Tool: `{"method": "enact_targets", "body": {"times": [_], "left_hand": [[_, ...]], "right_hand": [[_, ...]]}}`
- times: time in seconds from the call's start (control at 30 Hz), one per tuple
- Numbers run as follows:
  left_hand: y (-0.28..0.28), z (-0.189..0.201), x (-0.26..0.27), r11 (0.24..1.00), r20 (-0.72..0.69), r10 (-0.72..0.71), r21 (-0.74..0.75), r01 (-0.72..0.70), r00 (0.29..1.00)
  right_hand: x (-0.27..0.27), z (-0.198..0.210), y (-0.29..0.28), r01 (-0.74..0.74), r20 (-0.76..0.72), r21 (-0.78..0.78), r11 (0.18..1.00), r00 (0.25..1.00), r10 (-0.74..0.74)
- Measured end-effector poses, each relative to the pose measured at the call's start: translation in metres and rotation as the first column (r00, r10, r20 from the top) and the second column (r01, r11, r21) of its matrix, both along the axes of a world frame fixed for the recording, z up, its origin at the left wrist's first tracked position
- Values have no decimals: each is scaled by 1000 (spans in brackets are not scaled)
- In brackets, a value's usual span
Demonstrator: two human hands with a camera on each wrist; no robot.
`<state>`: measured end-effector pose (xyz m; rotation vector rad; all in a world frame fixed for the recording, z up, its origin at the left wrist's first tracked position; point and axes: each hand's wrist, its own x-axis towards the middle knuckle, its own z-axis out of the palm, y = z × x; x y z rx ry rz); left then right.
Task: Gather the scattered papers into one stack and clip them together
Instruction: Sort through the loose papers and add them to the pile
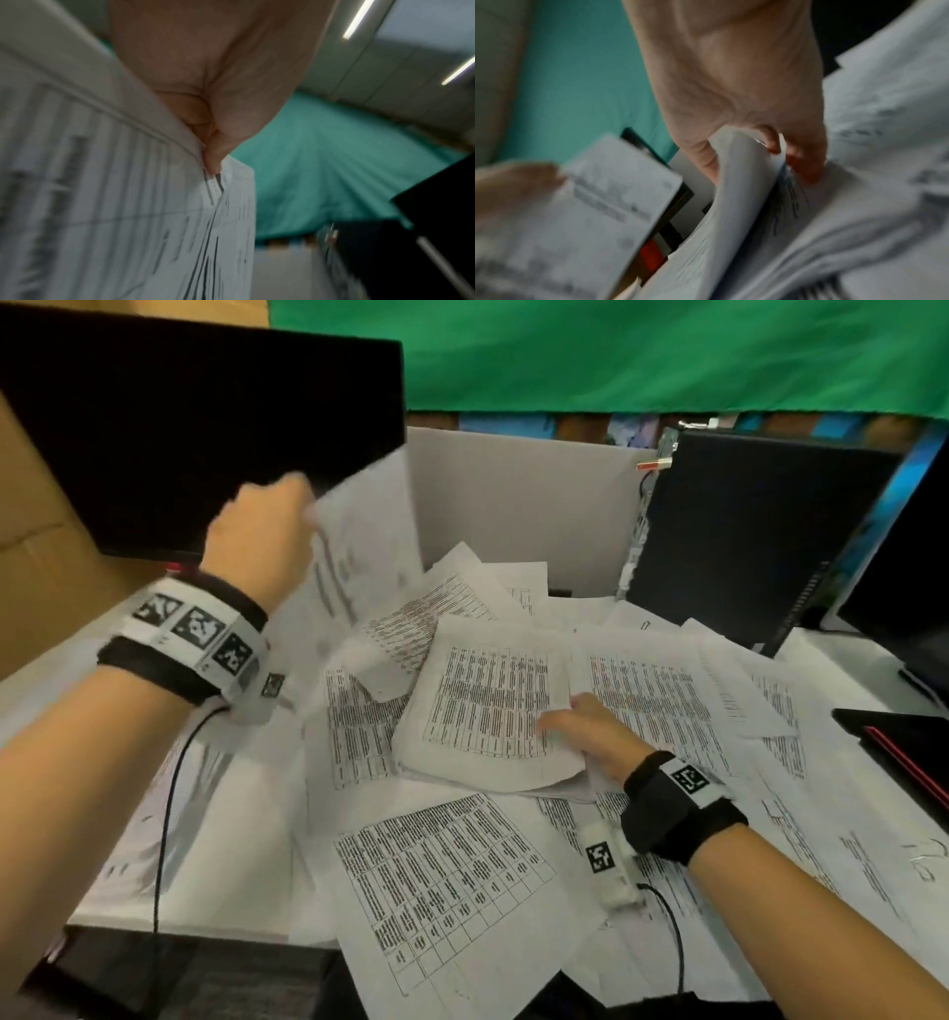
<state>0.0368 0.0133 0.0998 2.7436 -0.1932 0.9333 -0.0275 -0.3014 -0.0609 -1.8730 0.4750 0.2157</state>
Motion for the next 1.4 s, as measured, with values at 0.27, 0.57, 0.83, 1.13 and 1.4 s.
{"method": "enact_targets", "body": {"times": [0.27,0.57,0.83,1.13,1.4], "left_hand": [[-53,53,-1,835,259,-284,-407,370,923],[-55,-83,47,761,-541,-354,-641,-101,763],[20,-146,35,716,-745,-130,-527,-457,655],[17,-137,31,808,-707,-149,-490,-327,691],[-3,-97,11,933,-239,-127,-358,34,963]], "right_hand": [[9,70,38,-184,391,235,954,917,81],[28,8,0,133,227,183,974,958,-173],[42,-34,-15,97,80,-255,962,994,-79],[31,9,14,-194,-104,-772,605,978,181],[43,-5,24,-635,-523,-671,382,771,364]]}}
